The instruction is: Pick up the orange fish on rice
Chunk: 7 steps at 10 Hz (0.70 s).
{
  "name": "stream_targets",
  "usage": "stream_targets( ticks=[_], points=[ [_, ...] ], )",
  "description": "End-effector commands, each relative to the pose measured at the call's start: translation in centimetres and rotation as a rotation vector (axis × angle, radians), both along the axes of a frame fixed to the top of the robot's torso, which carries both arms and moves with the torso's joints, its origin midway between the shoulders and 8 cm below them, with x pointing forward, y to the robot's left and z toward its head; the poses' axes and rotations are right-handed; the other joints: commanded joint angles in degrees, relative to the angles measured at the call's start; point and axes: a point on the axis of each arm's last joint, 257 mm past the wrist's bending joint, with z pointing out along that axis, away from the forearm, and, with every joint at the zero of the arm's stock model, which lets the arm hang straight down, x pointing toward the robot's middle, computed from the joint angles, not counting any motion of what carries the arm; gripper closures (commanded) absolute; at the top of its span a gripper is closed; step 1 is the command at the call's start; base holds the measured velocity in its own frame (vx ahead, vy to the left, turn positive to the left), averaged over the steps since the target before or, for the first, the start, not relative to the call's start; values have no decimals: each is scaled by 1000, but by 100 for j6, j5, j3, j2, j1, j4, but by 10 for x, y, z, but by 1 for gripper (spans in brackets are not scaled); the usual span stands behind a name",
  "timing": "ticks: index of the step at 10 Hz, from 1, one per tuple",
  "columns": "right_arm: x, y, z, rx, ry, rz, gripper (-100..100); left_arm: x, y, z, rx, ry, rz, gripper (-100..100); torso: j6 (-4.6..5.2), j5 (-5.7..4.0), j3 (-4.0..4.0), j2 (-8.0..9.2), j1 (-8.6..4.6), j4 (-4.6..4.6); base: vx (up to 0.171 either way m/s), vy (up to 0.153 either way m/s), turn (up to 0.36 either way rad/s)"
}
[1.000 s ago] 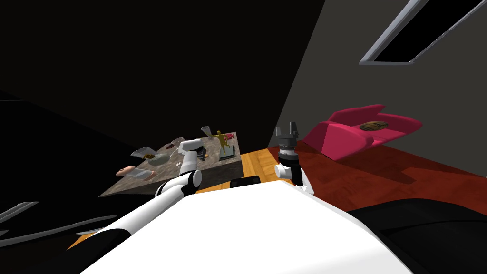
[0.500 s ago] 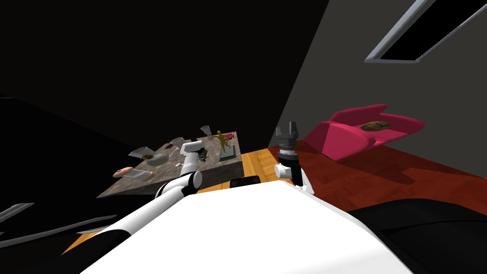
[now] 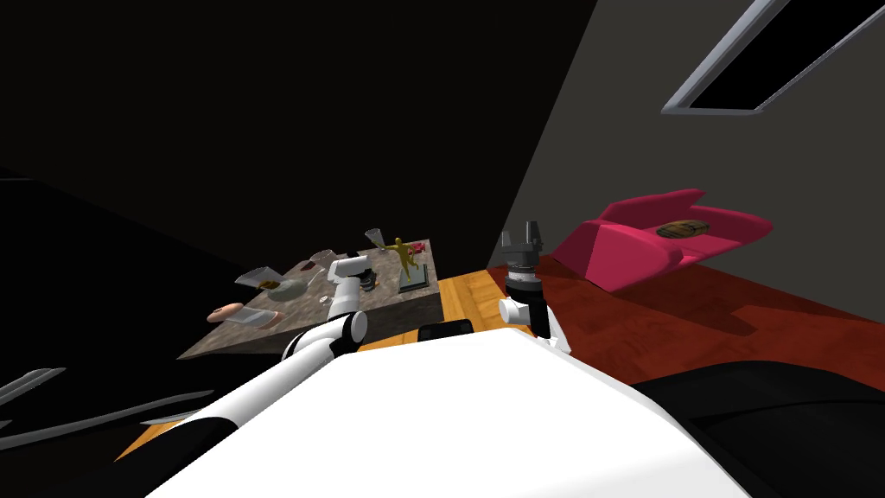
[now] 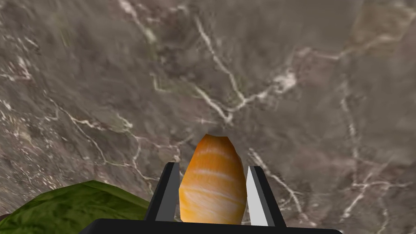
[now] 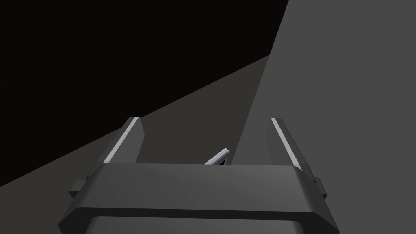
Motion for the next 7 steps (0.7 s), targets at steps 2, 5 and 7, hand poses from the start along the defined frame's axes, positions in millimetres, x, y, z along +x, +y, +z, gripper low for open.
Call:
stream_targets(
  ticks=[2, 5, 7],
  points=[
    [0, 0, 0, 0, 0, 0, 0, 0, 0, 0, 0, 0, 0, 0, 0, 0, 0, 0, 0, 0, 0, 0, 0],
    [0, 0, 0, 0, 0, 0, 0, 1, 1, 17, -1, 3, 4, 100, 1, -5, 3, 3, -8, 4, -6, -8, -10],
    [0, 0, 0, 0, 0, 0, 0, 2, 1, 15, -1, 2, 4, 0, 1, -4, 3, 3, -6, 2, 0, 0, 0]
  ],
)
